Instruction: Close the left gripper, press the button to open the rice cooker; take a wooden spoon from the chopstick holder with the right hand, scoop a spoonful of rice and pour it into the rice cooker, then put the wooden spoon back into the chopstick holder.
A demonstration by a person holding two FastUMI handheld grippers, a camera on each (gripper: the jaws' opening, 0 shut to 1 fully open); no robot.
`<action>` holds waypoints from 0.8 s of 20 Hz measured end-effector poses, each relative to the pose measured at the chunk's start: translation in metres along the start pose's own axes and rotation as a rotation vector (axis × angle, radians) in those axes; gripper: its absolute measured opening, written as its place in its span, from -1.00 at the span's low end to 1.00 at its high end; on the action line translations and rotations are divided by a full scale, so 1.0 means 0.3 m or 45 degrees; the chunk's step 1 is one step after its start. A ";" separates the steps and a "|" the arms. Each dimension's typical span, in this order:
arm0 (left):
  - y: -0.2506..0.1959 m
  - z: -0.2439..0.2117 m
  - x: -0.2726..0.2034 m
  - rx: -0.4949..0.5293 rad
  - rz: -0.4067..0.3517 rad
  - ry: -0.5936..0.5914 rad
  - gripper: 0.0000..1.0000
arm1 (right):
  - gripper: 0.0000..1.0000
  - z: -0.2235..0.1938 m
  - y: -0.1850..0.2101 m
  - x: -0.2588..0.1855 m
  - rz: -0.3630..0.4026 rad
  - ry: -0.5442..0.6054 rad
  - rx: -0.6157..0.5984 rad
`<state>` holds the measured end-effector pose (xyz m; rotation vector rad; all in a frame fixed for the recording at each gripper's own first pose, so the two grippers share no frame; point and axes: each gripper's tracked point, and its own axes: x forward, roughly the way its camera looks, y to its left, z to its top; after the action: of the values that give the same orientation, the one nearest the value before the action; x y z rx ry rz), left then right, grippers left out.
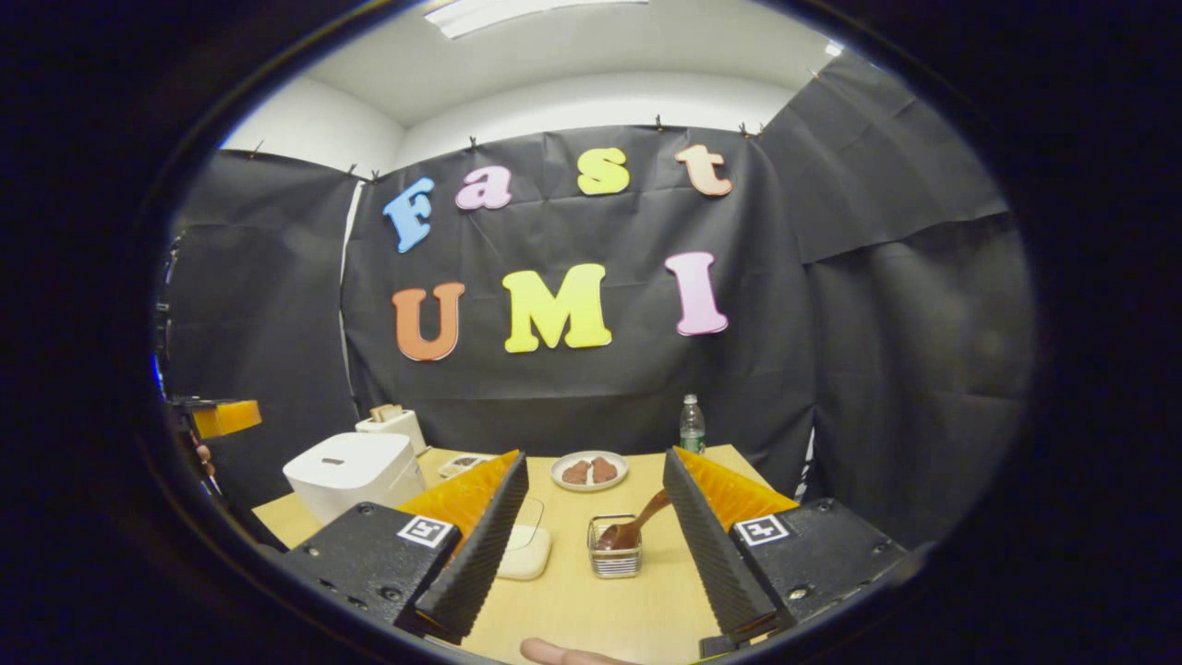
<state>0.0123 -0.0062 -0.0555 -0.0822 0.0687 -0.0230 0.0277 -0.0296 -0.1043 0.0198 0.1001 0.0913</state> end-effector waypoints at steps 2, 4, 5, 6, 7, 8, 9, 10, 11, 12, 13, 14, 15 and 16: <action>-0.030 0.012 -0.087 0.007 -0.012 -0.031 0.88 | 0.92 -0.005 -0.013 -0.045 -0.053 -0.028 0.048; -0.048 0.027 -0.157 0.020 -0.021 -0.057 0.89 | 0.89 -0.022 0.003 -0.083 -0.047 -0.016 0.053; -0.032 0.029 -0.190 0.034 0.010 -0.062 0.89 | 0.91 -0.013 -0.002 -0.094 -0.049 -0.015 0.033; -0.015 0.043 -0.214 0.045 0.038 -0.078 0.90 | 0.87 0.007 -0.012 -0.105 -0.053 -0.030 0.010; -0.013 0.059 -0.230 0.047 0.057 -0.096 0.90 | 0.92 0.025 -0.016 -0.117 -0.059 -0.047 -0.003; -0.028 0.069 -0.236 0.047 0.055 -0.109 0.89 | 0.92 0.023 -0.014 -0.126 -0.059 -0.049 -0.015; -0.045 0.075 -0.243 0.042 0.037 -0.118 0.88 | 0.89 0.012 -0.010 -0.137 -0.055 -0.040 -0.018; -0.065 0.078 -0.250 0.037 0.017 -0.132 0.88 | 0.92 -0.002 0.006 -0.153 -0.039 -0.029 -0.019; -0.076 0.070 -0.249 0.035 -0.002 -0.140 0.88 | 0.92 -0.010 0.023 -0.170 -0.014 -0.028 -0.012; -0.081 0.061 -0.248 0.034 -0.013 -0.136 0.88 | 0.92 -0.007 0.038 -0.189 0.011 -0.031 -0.004; -0.082 0.042 -0.247 0.040 -0.020 -0.122 0.87 | 0.92 -0.004 0.044 -0.201 0.022 -0.037 -0.003; -0.078 0.026 -0.239 0.044 -0.022 -0.111 0.87 | 0.92 -0.002 0.039 -0.209 0.019 -0.043 -0.016; -0.073 0.016 -0.235 0.051 -0.022 -0.105 0.87 | 0.92 0.007 0.034 -0.216 0.008 -0.055 -0.028; -0.068 0.008 -0.230 0.056 -0.018 -0.100 0.87 | 0.92 0.019 0.032 -0.220 0.003 -0.071 -0.036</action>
<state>-0.0567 -0.0245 -0.0469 -0.0398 -0.0112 -0.0355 -0.0382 -0.0263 -0.0918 -0.0054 0.0435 0.0941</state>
